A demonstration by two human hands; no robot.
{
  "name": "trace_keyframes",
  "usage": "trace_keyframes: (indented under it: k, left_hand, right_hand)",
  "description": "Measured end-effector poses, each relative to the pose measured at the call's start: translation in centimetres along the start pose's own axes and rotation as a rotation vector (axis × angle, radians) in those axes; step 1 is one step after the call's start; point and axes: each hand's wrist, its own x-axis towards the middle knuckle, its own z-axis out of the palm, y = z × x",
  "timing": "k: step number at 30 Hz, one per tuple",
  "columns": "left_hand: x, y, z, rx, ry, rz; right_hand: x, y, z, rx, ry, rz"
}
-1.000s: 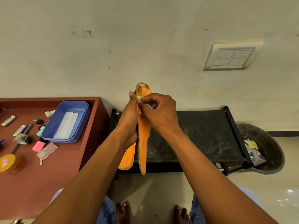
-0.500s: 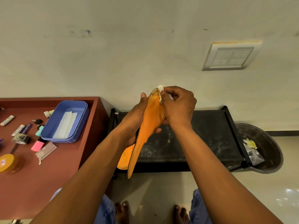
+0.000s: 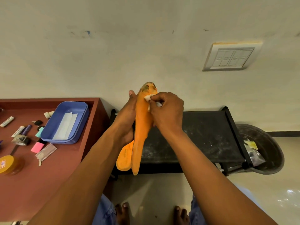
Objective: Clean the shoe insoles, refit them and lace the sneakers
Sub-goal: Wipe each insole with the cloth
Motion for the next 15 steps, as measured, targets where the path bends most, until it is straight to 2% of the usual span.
trace_keyframes:
  k: [3,5,15]
  left_hand:
    - [-0.1,-0.1,0.3,0.047,-0.026,-0.044]
    - [-0.1,-0.2,0.2,0.052,-0.036,-0.058]
    - [0.2,0.7,-0.9,-0.092,0.070,-0.008]
  right_hand:
    - [1.1,0.7,-1.0,0.017,0.107,0.078]
    - [1.3,0.9,-1.3,0.012,0.109,0.081]
    - [-0.6,-0.9,0.2,0.149,-0.335,0.018]
